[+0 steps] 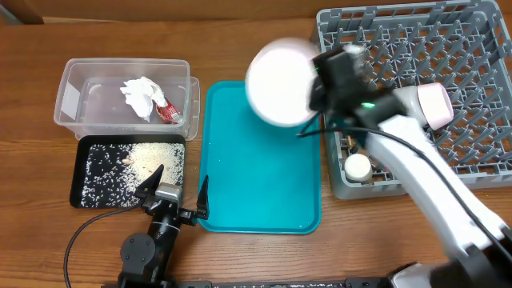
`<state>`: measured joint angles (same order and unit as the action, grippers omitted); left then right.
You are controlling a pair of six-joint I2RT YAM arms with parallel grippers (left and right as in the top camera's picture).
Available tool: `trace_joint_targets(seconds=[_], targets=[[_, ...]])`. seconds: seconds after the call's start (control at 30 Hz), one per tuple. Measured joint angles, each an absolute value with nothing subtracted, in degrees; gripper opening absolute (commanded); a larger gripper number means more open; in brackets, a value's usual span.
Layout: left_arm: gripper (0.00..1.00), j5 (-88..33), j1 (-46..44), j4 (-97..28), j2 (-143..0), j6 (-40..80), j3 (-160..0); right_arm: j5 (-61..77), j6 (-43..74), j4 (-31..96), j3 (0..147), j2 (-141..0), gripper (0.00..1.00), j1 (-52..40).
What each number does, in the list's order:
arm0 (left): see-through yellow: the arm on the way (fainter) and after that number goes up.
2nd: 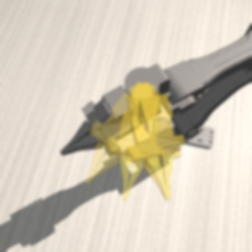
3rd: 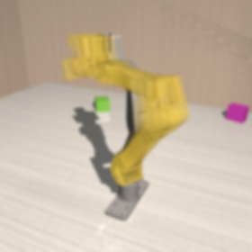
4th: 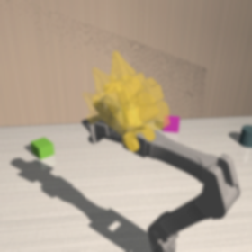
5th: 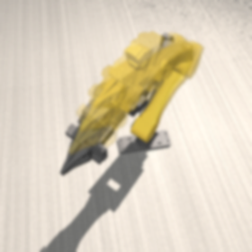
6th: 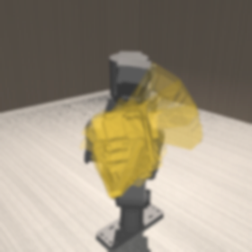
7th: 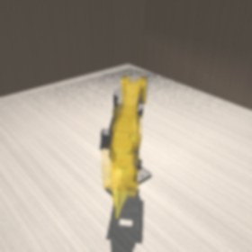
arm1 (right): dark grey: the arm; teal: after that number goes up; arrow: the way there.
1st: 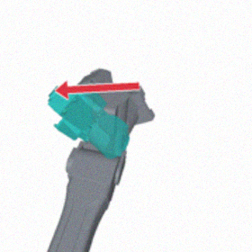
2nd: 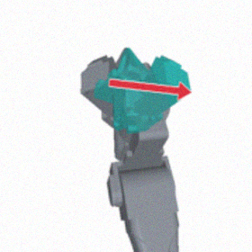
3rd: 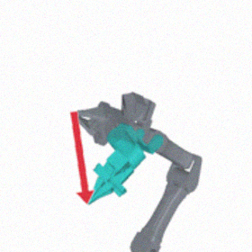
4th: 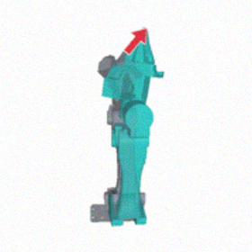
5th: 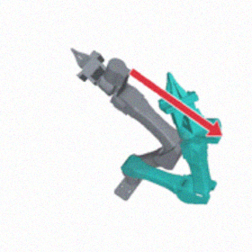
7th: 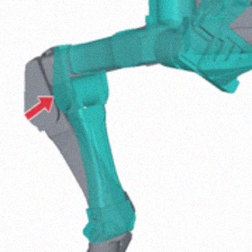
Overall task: Sort waste into correct bins and load items into the dishwasher
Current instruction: 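Grasp the white plate rim on the teal tray with the right gripper, then lift the white plate into the dish rack upright and release it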
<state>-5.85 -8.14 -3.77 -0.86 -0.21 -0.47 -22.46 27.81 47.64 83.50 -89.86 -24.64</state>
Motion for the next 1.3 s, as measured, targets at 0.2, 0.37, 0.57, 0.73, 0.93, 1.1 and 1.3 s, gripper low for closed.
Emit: trace_joint_targets(seconds=[0.2, 0.37, 0.57, 0.73, 0.93, 1.1, 1.3], targets=[[1.00, -5.8, -8.1, -3.8, -0.9, -0.2, -0.5, -44.2, 22.2, 43.1, 84.2, -87.5, 0.04, -19.2], [1.00, -5.8, -8.1, -3.8, -0.9, -0.2, -0.5, -51.9, 17.8, 37.4, 84.2, -92.0, 0.04, -15.7], [1.00, -5.8, -8.1, -3.8, -0.9, -0.2, -0.5, -54.7, 13.1, 32.6, 84.2, -96.7, 0.04, -14.1], [1.00, -5.8, -8.1, -3.8, -0.9, -0.2, -0.5, -58.1, 10.9, 30.9, 84.2, -102.0, 0.04, -14.1], [1.00, -5.8, -8.1, -3.8, -0.9, -0.2, -0.5, -59.6, 8.0, 31.2, 84.0, -105.1, 0.54, -14.6], [1.00, -5.8, -8.1, -3.8, -0.9, -0.2, -0.5, -60.4, 7.7, 35.7, 84.1, -104.9, 0.59, -17.8], [1.00, -5.8, -8.1, -3.7, -0.9, -0.2, -0.5, -57.1, 10.7, 44.1, 83.9, -97.0, 0.60, -24.7]])
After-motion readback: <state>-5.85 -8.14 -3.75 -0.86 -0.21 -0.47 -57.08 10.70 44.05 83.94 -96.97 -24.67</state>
